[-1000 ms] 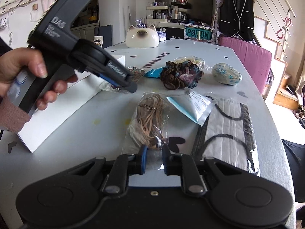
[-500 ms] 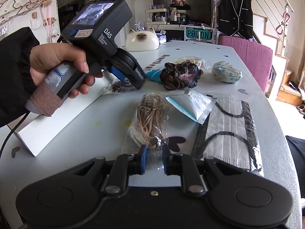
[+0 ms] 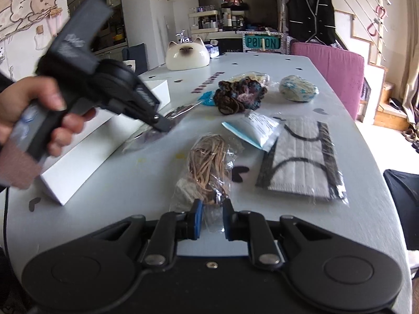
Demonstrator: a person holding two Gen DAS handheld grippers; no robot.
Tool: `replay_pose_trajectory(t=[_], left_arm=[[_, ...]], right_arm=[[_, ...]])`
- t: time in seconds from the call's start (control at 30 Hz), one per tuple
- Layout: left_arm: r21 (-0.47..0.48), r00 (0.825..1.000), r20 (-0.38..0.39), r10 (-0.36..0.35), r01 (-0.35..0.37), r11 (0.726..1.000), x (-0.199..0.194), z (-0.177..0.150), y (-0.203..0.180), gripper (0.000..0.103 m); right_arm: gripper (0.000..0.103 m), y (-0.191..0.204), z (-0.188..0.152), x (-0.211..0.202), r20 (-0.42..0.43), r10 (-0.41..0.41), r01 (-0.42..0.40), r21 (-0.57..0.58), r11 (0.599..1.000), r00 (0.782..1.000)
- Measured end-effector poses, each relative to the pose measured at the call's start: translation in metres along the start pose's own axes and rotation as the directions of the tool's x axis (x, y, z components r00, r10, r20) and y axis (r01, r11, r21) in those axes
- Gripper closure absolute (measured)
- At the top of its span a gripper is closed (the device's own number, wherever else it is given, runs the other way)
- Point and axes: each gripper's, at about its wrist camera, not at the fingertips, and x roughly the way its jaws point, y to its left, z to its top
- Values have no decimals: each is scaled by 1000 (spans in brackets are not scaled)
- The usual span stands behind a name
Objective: Organize soft objects
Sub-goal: 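Grasp the brown-cord bag with the left tool while the right tool grasps the tan-cord bag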
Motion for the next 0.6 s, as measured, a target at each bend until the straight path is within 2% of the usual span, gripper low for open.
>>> replay_pose_trajectory(t=[0.13,0.17,0.23,0.27,0.3,0.37,0.4,0.6], left_arm=[[-22,996,1,-86,86,996,-21,-25,-11,97],[-23,995,7,-97,97,995,-24,-30,-14,93],[-27,994,13,-108,108,994,-28,-37,-18,75],[-26,995,21,-101,101,995,-28,-38,-20,58],[-22,995,35,-89,90,996,-28,-39,-21,45],[-6,998,55,-44,44,999,-28,-39,-25,31],[3,997,63,-36,36,999,-28,-38,-26,27],[74,998,62,3,-8,997,-17,-26,-23,20]], right_arm=[[86,-1,-9,-15,-9,-29,29,6,1000,1000],[86,-2,-11,-19,-13,-37,38,7,999,999],[80,-5,-13,-25,-17,-50,50,21,999,999],[71,-7,-12,-27,-17,-50,51,29,998,999],[68,-8,-11,-30,-12,-51,52,41,998,999],[52,-10,-7,-33,14,-69,68,68,995,997],[50,-10,-4,-33,24,-73,71,74,995,997],[44,-1,11,-18,43,-54,51,64,997,998]])
